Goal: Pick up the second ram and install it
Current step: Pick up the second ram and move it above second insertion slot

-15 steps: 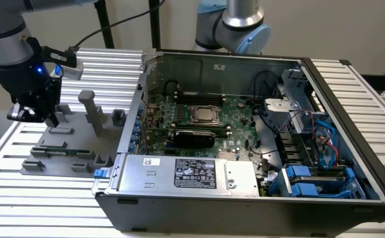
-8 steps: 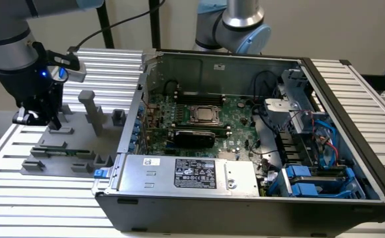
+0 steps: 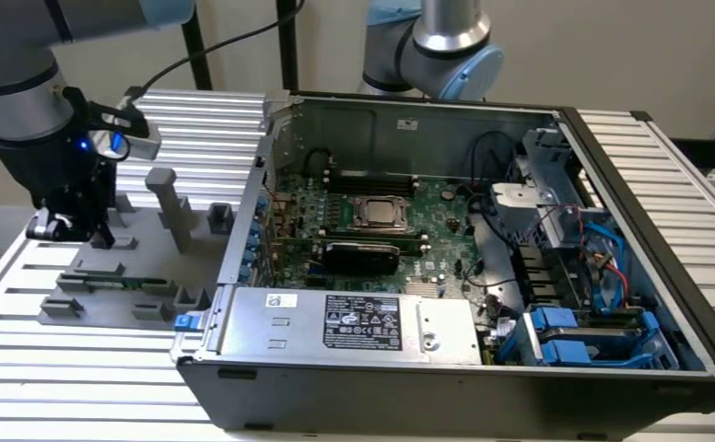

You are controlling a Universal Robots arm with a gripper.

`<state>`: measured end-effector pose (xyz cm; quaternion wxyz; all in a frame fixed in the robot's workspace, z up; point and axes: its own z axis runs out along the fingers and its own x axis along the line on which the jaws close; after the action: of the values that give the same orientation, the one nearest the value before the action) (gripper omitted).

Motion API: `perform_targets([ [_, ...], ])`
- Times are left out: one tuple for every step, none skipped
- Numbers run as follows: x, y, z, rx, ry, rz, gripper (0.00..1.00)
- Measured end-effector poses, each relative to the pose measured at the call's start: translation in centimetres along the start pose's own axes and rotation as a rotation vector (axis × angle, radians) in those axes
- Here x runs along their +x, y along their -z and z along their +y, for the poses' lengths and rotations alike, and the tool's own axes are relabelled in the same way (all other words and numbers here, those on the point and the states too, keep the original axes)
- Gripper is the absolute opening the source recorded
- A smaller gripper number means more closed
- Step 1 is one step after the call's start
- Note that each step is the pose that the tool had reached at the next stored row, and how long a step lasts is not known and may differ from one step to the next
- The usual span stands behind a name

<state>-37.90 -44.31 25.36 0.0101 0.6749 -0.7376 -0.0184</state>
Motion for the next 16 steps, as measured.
perform_targets([
  [0.1,-0.05,-0.01,0.0013,0.002,0.0013,0.11],
  [0.1,-0.08,-0.01,0.0035,0.005,0.0027,0.11],
  [0.2,-0.12,-0.01,0.006,0.008,0.004,0.11],
  [0.2,-0.17,-0.02,0.0087,0.012,0.0052,0.11],
  [0.2,-0.21,-0.03,0.0114,0.017,0.0062,0.11],
  [0.3,-0.25,-0.04,0.0136,0.021,0.0073,0.11],
  [0.3,-0.31,-0.06,0.0153,0.025,0.0082,0.11],
  [0.4,-0.37,-0.09,0.0162,0.029,0.0091,0.11],
  [0.5,-0.43,-0.1,0.0163,0.031,0.0101,0.11],
  [0.5,-0.53,-0.12,0.0166,0.032,0.0106,0.11],
  [0.6,-0.63,-0.15,0.0168,0.033,0.0111,0.12],
  [0.7,-0.75,-0.19,0.017,0.033,0.0114,0.17],
  [0.8,-0.88,-0.23,0.017,0.034,0.0117,0.17],
  [0.9,-1.03,-0.27,0.017,0.034,0.0121,0.24],
  [0.9,-1.21,-0.31,0.017,0.034,0.0124,0.3],
  [1.0,-1.41,-0.34,0.017,0.034,0.0125,0.36],
])
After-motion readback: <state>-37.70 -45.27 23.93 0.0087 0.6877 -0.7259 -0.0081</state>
